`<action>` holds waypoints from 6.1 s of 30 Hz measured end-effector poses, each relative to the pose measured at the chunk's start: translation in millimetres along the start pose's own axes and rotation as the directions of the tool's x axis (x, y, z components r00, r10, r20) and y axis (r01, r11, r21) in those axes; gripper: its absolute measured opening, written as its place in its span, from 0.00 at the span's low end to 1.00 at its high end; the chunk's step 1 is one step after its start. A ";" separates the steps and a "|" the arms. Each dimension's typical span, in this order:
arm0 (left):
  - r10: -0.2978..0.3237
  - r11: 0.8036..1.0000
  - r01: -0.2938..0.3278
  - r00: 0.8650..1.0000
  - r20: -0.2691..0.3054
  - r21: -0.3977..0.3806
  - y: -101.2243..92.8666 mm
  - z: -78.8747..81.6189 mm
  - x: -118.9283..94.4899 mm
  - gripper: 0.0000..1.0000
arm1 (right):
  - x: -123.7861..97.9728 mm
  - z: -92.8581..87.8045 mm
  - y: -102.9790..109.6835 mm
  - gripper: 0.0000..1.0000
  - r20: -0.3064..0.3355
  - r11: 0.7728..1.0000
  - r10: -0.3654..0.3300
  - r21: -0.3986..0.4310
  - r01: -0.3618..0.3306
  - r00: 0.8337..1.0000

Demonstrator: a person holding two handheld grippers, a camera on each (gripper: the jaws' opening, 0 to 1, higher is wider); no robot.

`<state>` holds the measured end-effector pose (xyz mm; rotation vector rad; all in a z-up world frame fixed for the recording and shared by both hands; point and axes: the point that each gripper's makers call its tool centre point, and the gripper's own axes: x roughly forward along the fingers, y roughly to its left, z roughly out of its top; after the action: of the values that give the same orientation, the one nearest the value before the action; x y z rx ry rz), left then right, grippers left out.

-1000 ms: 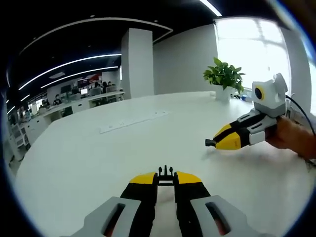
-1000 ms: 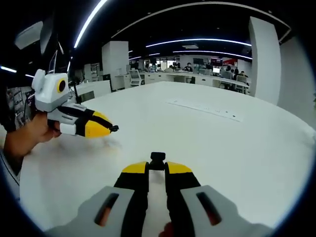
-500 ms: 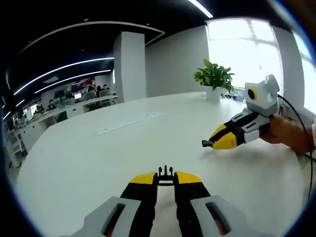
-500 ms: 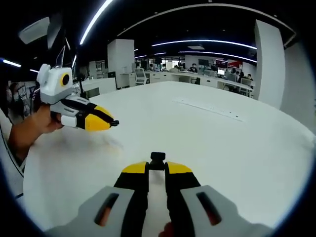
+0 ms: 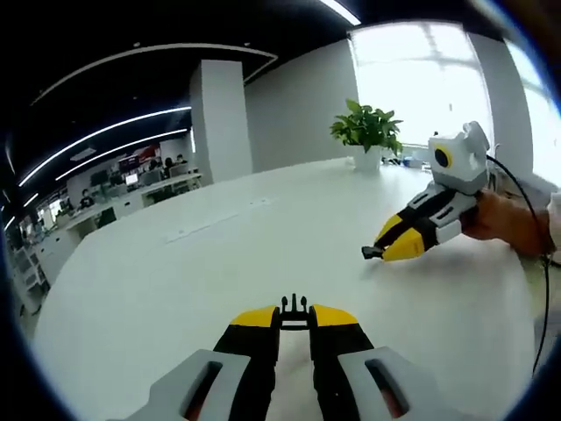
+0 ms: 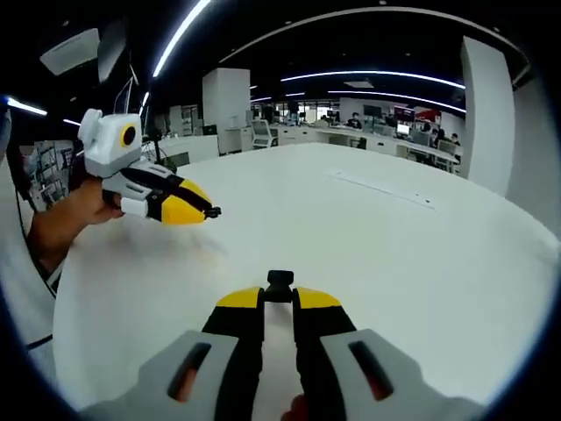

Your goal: Snap the two parts of the plastic buckle together until the buckle closes and remains connected.

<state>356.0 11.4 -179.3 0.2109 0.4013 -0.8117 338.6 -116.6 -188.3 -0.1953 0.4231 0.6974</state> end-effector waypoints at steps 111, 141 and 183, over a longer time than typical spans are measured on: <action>-0.623 0.768 0.624 0.780 -0.058 0.145 -118.1 -60.7 -78.8 0.13 | -64.9 -42.3 131.1 0.13 -0.086 0.762 0.586 -0.279 -0.584 0.806; -0.627 0.765 0.627 0.777 -0.052 0.148 -114.8 -62.2 -78.1 0.13 | -61.1 -39.2 129.6 0.16 -0.081 0.766 0.577 -0.289 -0.574 0.812; -0.617 0.771 0.617 0.785 -0.055 0.154 -111.8 -63.3 -81.1 0.15 | -61.1 -38.9 134.3 0.13 -0.086 0.729 0.619 -0.307 -0.612 0.780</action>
<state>206.3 10.8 -205.3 0.2352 0.4086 -1.5063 196.3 -63.0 -201.0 -0.3611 0.3479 1.4377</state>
